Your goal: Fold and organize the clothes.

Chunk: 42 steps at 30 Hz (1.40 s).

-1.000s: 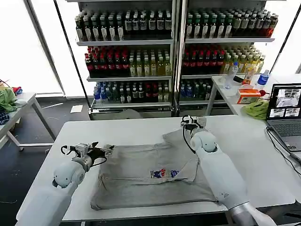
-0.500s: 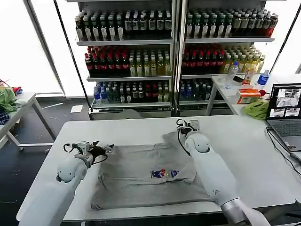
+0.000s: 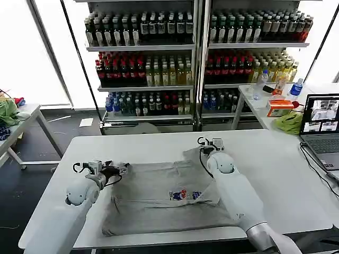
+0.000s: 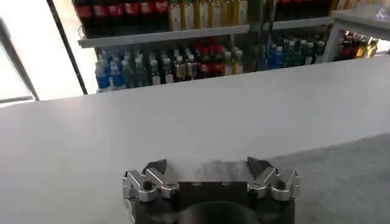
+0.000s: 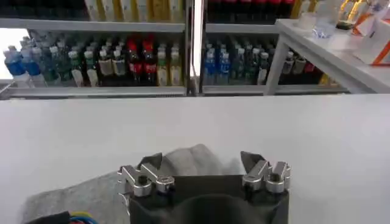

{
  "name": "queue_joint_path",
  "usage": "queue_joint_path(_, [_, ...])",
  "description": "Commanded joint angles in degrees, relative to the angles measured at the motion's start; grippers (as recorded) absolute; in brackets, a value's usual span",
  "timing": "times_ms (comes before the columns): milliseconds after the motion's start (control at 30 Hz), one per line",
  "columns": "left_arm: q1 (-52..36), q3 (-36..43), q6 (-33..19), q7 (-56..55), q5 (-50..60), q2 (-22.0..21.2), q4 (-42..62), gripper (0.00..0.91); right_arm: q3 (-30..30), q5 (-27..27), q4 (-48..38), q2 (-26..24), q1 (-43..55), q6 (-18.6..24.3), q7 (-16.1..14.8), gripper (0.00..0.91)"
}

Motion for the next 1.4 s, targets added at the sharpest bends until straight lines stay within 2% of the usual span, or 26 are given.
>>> queue_joint_path(33, [1.7,-0.2,0.4,0.1,0.4,0.2,-0.9,0.000,0.0,0.0,-0.5,0.2,-0.4,-0.2,0.0,0.171])
queue_joint_path(100, [2.3,-0.2,0.5,0.3,0.7,0.2,-1.5,0.000,0.1,0.0,-0.2,0.2,-0.7,-0.3,0.0,0.000])
queue_joint_path(600, [3.7,0.0,-0.3,0.7,1.1,-0.2,-3.0,0.000,1.4,0.4,3.9,-0.2,-4.4,-0.1,2.0,0.000])
queue_joint_path(667, [3.8,0.1,-1.9,1.2,1.2,-0.6,-2.9,0.010,1.4,0.7,6.2,-0.6,-5.3,-0.3,2.1,0.000])
queue_joint_path(967, [4.6,-0.6,-3.0,0.9,1.0,-0.3,-3.9,0.000,2.1,0.6,12.4,-2.0,-8.8,-0.3,2.5,0.000])
queue_joint_path(1400, [7.3,-3.3,-4.2,0.5,-0.4,1.0,-10.4,0.000,5.1,2.4,28.8,-4.5,-14.1,-1.4,3.7,0.000])
